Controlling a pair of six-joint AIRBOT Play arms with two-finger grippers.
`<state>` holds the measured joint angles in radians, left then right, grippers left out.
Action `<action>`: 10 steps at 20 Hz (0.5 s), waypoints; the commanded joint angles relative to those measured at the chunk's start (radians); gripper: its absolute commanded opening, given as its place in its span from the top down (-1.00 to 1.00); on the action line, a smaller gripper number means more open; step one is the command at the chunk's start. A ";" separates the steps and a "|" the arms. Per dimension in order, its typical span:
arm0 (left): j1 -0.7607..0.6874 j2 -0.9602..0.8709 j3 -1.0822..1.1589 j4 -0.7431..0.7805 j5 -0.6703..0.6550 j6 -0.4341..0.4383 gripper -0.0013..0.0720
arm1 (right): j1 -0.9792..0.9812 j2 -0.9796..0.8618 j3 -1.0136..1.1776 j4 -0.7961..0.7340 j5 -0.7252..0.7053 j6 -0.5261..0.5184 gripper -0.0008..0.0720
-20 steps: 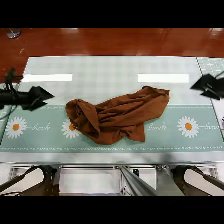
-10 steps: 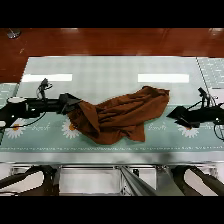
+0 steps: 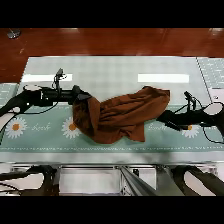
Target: Fold the shirts.
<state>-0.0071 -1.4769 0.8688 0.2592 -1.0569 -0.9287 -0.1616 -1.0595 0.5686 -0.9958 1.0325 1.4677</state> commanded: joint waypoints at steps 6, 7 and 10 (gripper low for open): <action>0.050 -0.010 0.121 -0.006 -0.150 0.001 0.90 | 0.157 -0.187 0.061 0.150 -0.129 0.027 -0.72; 0.050 -0.010 0.121 -0.006 -0.156 0.001 0.90 | 0.179 -0.230 0.098 0.158 -0.130 0.028 -0.72; 0.050 -0.009 0.121 -0.006 -0.168 0.001 0.90 | 0.218 -0.339 0.217 0.205 -0.154 0.040 -0.71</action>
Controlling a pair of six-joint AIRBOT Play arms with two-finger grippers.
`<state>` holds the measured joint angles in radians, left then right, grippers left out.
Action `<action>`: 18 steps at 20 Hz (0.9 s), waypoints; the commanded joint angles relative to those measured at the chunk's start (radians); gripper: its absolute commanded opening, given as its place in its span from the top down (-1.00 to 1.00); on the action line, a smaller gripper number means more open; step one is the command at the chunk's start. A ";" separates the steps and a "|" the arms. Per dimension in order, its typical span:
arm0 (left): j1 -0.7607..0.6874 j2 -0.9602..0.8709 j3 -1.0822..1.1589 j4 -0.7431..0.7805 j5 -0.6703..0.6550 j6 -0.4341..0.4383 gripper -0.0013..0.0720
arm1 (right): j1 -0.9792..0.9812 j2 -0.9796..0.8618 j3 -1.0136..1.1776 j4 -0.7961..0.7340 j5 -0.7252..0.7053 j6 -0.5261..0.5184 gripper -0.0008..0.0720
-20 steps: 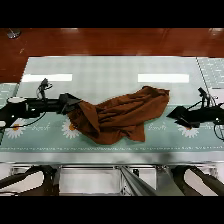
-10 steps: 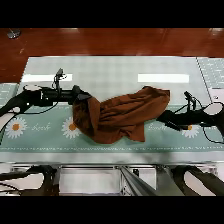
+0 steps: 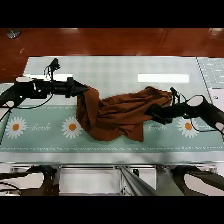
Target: Fold the shirts.
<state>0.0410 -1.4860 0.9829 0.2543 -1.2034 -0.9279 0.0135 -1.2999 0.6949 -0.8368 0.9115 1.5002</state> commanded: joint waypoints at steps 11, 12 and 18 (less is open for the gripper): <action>0.204 0.118 0.334 -0.001 -0.100 -0.123 0.90 | 0.007 -0.113 0.844 -0.021 0.161 -0.041 0.89; 0.233 0.143 0.410 -0.001 -0.100 -0.145 0.90 | 0.006 -0.098 0.962 -0.050 0.185 -0.034 0.89; 0.412 0.331 0.757 0.047 -0.098 -0.258 0.90 | 0.006 0.082 1.368 -0.158 0.324 -0.029 0.89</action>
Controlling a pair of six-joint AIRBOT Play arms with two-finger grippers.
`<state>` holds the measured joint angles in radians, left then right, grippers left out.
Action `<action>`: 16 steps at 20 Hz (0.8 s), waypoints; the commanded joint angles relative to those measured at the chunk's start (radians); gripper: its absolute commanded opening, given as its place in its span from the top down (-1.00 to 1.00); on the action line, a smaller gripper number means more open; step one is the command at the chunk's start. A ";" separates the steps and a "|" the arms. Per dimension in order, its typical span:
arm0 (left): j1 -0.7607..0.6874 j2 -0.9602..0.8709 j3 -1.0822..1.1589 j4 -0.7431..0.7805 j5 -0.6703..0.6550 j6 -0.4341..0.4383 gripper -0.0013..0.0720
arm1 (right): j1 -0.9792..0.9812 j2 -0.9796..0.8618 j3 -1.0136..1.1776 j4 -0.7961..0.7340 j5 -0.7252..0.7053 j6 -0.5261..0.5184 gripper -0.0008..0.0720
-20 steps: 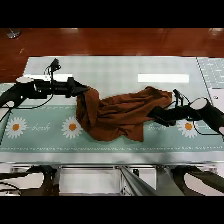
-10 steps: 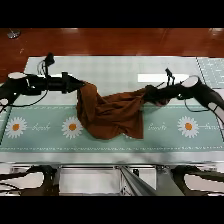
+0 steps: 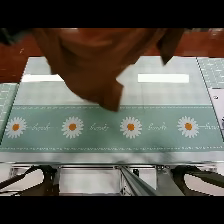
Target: Fold the shirts.
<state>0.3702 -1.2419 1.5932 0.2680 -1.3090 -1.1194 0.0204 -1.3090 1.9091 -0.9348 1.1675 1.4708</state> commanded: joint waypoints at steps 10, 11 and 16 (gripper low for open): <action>0.052 0.462 0.249 0.619 -0.027 -0.183 0.90 | 0.000 0.524 -0.001 -0.200 0.494 0.004 0.88; -0.032 0.479 0.249 0.738 -0.043 -0.201 0.90 | 0.000 0.557 -0.050 -0.200 0.511 0.015 0.88; -0.460 0.494 0.213 1.319 -0.095 -0.318 0.90 | 0.000 0.731 -0.494 -0.197 0.556 0.072 0.88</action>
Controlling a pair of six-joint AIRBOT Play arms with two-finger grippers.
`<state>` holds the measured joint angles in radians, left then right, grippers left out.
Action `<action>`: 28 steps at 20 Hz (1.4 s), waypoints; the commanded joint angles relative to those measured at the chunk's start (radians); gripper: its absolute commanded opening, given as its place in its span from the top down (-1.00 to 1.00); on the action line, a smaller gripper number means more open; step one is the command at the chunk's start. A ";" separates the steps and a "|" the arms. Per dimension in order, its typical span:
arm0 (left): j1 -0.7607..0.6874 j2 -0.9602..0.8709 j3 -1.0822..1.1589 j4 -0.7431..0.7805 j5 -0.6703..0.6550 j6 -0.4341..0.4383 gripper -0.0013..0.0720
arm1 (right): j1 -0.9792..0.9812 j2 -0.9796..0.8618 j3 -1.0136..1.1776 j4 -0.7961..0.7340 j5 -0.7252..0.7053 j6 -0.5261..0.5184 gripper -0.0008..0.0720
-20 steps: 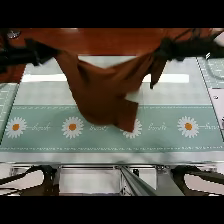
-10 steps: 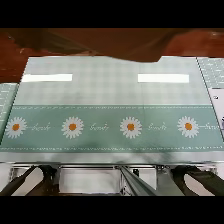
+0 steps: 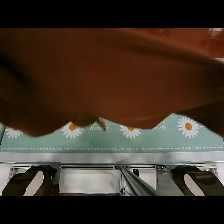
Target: Fold the shirts.
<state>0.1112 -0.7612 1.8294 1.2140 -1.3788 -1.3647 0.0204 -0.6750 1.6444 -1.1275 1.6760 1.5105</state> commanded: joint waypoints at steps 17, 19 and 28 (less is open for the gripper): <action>-0.230 -0.687 -0.375 0.122 0.498 -0.310 0.90 | -0.050 -0.719 -0.612 0.145 -0.813 0.013 0.88; -0.231 -0.715 -0.375 0.063 0.508 -0.310 0.90 | -0.077 -0.847 -0.489 0.267 -0.797 -0.010 0.88; -0.076 -0.722 -0.361 0.159 0.051 -0.105 -0.95 | -0.341 -0.869 -0.209 0.217 -0.281 -0.090 -0.70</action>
<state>-0.0364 -1.4818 1.4693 1.3136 -1.1122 -1.5692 -0.2253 -1.5734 1.3880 -0.8124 1.1725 1.4536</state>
